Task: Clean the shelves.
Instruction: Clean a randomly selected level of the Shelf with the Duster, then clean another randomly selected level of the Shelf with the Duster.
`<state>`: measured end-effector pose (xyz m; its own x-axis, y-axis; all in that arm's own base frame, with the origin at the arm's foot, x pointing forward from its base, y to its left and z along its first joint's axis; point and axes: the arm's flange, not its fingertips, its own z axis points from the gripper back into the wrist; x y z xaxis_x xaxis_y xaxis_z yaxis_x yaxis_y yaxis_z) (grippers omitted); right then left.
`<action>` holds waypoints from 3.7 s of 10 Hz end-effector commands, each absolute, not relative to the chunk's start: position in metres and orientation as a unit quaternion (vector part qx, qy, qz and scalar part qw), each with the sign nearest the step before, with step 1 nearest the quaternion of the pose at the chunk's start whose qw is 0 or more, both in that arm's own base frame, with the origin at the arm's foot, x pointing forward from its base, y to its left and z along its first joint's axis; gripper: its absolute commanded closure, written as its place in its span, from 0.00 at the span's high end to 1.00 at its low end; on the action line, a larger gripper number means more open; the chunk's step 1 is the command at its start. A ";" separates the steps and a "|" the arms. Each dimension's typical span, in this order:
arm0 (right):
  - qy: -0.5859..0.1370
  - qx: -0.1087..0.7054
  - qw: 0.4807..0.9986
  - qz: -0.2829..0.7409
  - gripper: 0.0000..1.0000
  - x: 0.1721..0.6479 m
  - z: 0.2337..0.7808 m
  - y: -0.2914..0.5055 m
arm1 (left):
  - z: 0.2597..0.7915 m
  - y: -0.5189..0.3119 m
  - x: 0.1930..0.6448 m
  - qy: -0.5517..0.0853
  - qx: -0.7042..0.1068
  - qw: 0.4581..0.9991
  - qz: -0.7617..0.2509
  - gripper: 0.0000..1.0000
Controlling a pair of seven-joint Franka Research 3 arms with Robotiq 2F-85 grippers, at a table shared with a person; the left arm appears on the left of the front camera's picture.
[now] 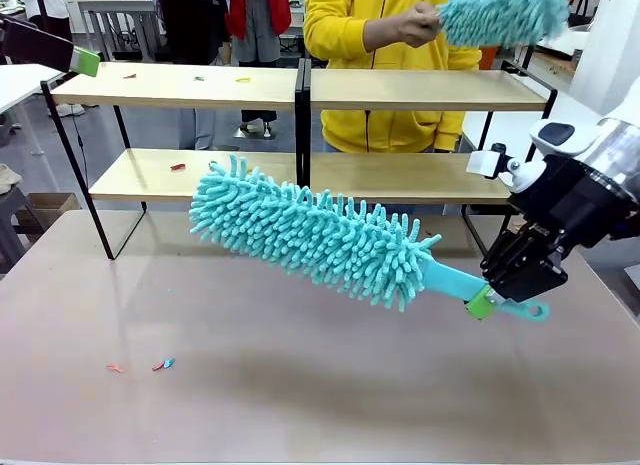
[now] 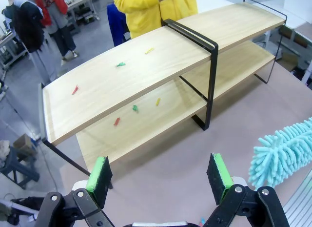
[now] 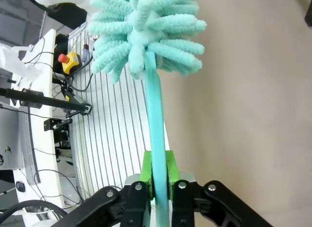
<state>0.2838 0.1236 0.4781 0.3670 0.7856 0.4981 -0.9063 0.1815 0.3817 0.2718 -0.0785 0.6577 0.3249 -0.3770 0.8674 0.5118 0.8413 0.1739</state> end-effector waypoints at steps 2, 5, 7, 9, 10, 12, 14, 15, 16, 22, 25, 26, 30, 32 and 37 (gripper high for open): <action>-0.099 0.324 0.762 0.552 0.12 0.258 0.456 0.113 | 0.657 -0.077 0.272 -0.512 -0.062 0.811 -0.276 1.00; -0.222 0.334 0.763 0.507 0.12 0.245 0.497 0.077 | 0.657 -0.077 0.272 -0.512 -0.062 0.811 -0.276 1.00; -0.283 0.277 0.784 0.478 0.12 0.227 0.554 0.040 | 0.657 -0.077 0.272 -0.512 -0.062 0.811 -0.276 1.00; -0.355 0.186 0.808 0.431 0.12 0.199 0.610 0.002 | 0.657 -0.077 0.272 -0.512 -0.062 0.811 -0.276 1.00; -0.403 0.138 0.821 0.380 0.12 0.187 0.625 -0.024 | 0.657 -0.077 0.272 -0.512 -0.062 0.811 -0.276 1.00; -0.470 0.104 0.831 0.280 0.12 0.163 0.628 -0.094 | 0.657 -0.077 0.272 -0.512 -0.062 0.811 -0.276 1.00; -0.476 0.089 0.850 0.207 0.12 0.174 0.608 -0.126 | 0.657 -0.077 0.272 -0.512 -0.062 0.811 -0.276 1.00; -0.472 0.106 0.828 0.282 0.12 0.153 0.643 -0.106 | 0.657 -0.077 0.272 -0.512 -0.062 0.811 -0.276 1.00; -0.472 0.106 0.828 0.282 0.12 0.153 0.643 -0.106 | 0.657 -0.077 0.272 -0.512 -0.062 0.811 -0.276 1.00; -0.472 0.106 0.828 0.282 0.12 0.153 0.643 -0.106 | 0.657 -0.077 0.272 -0.512 -0.062 0.811 -0.276 1.00; -0.472 0.106 0.828 0.282 0.12 0.153 0.643 -0.106 | 0.657 -0.077 0.272 -0.512 -0.062 0.811 -0.276 1.00; -0.466 0.102 0.832 0.281 0.12 0.159 0.639 -0.105 | 0.657 -0.077 0.272 -0.512 -0.062 0.811 -0.276 1.00; -0.072 -0.018 0.929 0.363 0.12 0.194 0.575 -0.048 | 0.657 -0.077 0.272 -0.512 -0.062 0.811 -0.276 1.00; -0.014 -0.078 0.927 0.367 0.12 0.216 0.532 -0.004 | 0.657 -0.077 0.272 -0.512 -0.062 0.811 -0.276 1.00; 0.009 -0.096 0.916 0.388 0.12 0.241 0.525 0.036 | 0.657 -0.077 0.272 -0.512 -0.062 0.811 -0.276 1.00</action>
<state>0.2270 0.0194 0.5323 0.6819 0.7312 -0.0195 -0.7263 0.6737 -0.1367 0.2720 -0.0785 0.6577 0.3251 -0.3770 0.8673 0.5119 0.8413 0.1738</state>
